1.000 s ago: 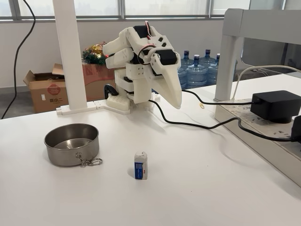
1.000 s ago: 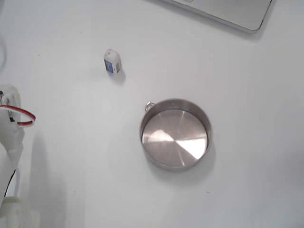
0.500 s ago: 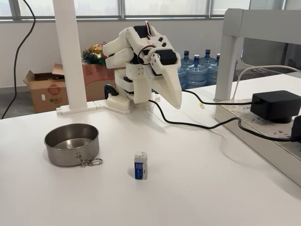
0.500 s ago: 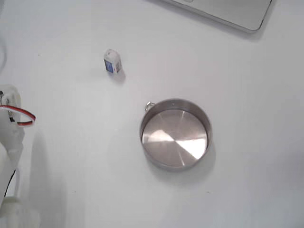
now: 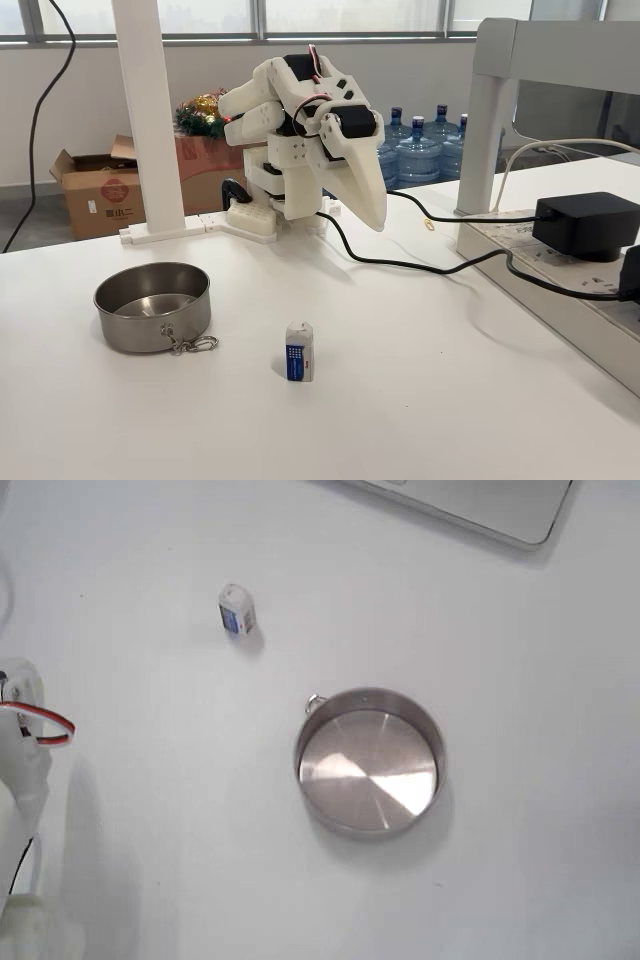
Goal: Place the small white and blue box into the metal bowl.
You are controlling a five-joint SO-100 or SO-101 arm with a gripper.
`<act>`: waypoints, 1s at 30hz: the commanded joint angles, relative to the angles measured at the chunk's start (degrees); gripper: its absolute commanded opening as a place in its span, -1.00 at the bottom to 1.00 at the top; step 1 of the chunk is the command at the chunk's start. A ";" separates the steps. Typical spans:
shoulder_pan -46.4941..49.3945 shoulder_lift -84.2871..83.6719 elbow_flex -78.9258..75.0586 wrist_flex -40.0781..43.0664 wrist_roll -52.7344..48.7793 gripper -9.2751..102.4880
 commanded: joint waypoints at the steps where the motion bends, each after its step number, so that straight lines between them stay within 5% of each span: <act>1: -0.09 0.97 2.55 0.00 0.70 -0.92; 30: 0.70 0.97 2.55 0.09 0.70 -0.92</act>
